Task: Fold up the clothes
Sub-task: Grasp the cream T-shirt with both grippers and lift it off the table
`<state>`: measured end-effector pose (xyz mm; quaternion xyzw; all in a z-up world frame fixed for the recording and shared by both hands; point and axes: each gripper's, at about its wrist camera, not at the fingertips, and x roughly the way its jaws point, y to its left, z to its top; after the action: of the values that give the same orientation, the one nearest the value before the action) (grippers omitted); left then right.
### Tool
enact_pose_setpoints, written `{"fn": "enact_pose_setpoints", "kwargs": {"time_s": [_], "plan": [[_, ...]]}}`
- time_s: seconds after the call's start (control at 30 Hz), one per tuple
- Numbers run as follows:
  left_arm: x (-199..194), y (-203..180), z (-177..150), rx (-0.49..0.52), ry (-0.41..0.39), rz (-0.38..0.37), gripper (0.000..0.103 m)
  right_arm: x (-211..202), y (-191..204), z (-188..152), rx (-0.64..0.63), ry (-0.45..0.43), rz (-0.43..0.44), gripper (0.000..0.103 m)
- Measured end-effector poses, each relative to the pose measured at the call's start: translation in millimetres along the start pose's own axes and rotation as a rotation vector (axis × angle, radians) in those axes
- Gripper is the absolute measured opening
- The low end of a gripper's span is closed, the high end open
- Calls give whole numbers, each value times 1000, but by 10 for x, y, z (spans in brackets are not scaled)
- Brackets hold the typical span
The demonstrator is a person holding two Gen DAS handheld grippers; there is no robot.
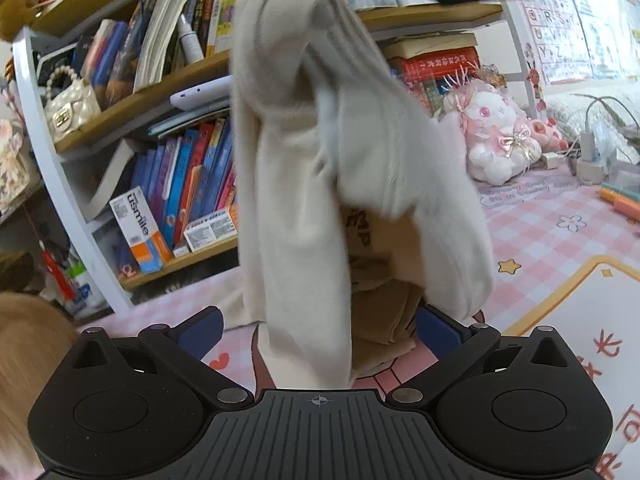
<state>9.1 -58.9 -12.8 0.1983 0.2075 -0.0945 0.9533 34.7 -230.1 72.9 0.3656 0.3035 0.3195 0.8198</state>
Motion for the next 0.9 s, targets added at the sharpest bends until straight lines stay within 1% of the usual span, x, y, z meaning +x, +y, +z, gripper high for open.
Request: {"fn": "enact_pose_setpoints", "kwargs": {"time_s": [0.07, 0.1, 0.13, 0.17, 0.2, 0.23, 0.27, 0.3, 0.33, 0.37, 0.43, 0.47, 0.5, 0.53, 0.57, 0.6, 0.63, 0.73, 0.77, 0.83, 0.9], "plan": [[31, -4, -22, 15, -3, 8, 102, -72, -22, 43, 14, -29, -8, 8], [48, -6, -32, 22, -4, 13, 100, -90, -36, 58, 21, -37, -9, 8], [55, -2, -28, 25, -13, 21, 89, -105, -44, 53, 22, -38, -15, 8], [61, 4, -21, 28, -23, 29, 67, -118, -53, 48, 22, -39, -22, 8], [64, 30, -6, 26, -24, 30, 53, -120, -62, 33, 18, -39, -34, 8], [70, 85, 9, 13, -15, 22, 24, -122, -72, 17, 14, -39, -46, 8], [76, 173, 20, -16, -3, 3, 8, -126, -76, -14, -8, -37, -73, 8], [60, 297, 24, -66, 7, -12, 4, -130, -79, -44, -31, -34, -101, 10], [39, 428, 26, -119, 17, -26, 2, -126, -75, -81, -67, -25, -143, 12], [4, 573, 32, -177, 21, -33, 2, -120, -72, -142, -119, 0, -186, 17], [-77, 860, 73, -271, 19, -41, 1, -107, -67, -266, -223, 51, -273, 35], [-117, 988, 101, -304, 14, -44, 1, -92, -67, -355, -283, 86, -296, 52], [-149, 1081, 144, -324, 12, -49, 1, -50, -69, -508, -385, 142, -329, 61], [-179, 1167, 189, -341, 9, -54, 1, -8, -71, -661, -487, 197, -362, 64], [-209, 1253, 235, -358, 7, -60, 1, 34, -73, -816, -590, 253, -395, 71], [-239, 1339, 280, -375, 5, -65, 1, 97, -85, -998, -706, 301, -434, 74], [-262, 1376, 320, -384, 1, -66, 1, 162, -101, -1186, -822, 335, -472, 74], [-328, 1457, 436, -404, -12, -66, 1, 341, -216, -1773, -1129, 397, -532, 75], [-350, 1484, 475, -411, -16, -66, 1, 400, -256, -1939, -1193, 389, -537, 75], [-394, 1537, 552, -425, -25, -67, 1, 525, -307, -2105, -1216, 362, -563, 75], [-430, 1573, 614, -436, -32, -68, 1, 638, -365, -2161, -1186, 322, -597, 75]]}}
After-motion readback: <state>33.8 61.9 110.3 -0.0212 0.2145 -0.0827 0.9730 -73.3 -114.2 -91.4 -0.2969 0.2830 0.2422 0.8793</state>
